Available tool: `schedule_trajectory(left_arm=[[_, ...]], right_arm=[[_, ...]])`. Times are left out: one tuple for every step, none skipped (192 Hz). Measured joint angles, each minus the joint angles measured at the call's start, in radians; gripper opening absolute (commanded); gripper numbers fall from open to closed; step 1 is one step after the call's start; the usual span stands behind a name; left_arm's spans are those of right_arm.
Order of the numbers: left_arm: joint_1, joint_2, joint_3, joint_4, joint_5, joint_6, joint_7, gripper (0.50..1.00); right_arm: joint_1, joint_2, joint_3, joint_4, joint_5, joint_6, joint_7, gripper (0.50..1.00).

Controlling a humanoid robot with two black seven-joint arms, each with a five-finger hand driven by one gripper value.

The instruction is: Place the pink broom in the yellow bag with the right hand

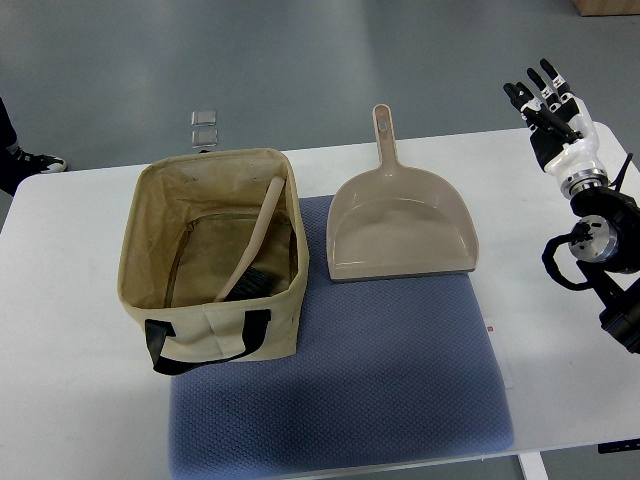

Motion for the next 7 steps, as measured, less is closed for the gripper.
schedule_trajectory(left_arm=[[0.0, 0.0, 0.0, 0.0, 0.0, 0.0, 0.0, 1.0], [0.0, 0.0, 0.0, 0.0, 0.0, 0.0, 0.0, 1.0], [0.0, 0.0, 0.0, 0.0, 0.0, 0.0, 0.0, 1.0], [0.0, 0.0, 0.0, 0.0, 0.0, 0.0, 0.0, 1.0], [0.0, 0.0, 0.0, 0.0, 0.0, 0.0, 0.0, 1.0], [0.0, 0.0, 0.0, 0.0, 0.0, 0.0, 0.0, 1.0], [0.0, 0.0, 0.0, 0.0, 0.0, 0.0, 0.0, 1.0]], right_arm=[[0.0, 0.0, 0.0, 0.0, 0.0, 0.0, 0.0, 0.93], [0.0, 0.001, 0.0, 0.0, 0.0, 0.0, 0.0, 0.93], [-0.001, 0.001, 0.0, 0.0, 0.0, 0.0, 0.0, 0.93], [-0.001, 0.002, 0.0, 0.0, 0.0, 0.0, 0.0, 0.93], [-0.001, 0.002, 0.0, 0.0, 0.0, 0.0, 0.0, 0.93], [-0.001, 0.002, 0.0, 0.0, 0.0, 0.0, 0.0, 0.93], [-0.001, 0.002, 0.0, 0.0, 0.0, 0.0, 0.0, 0.93]])
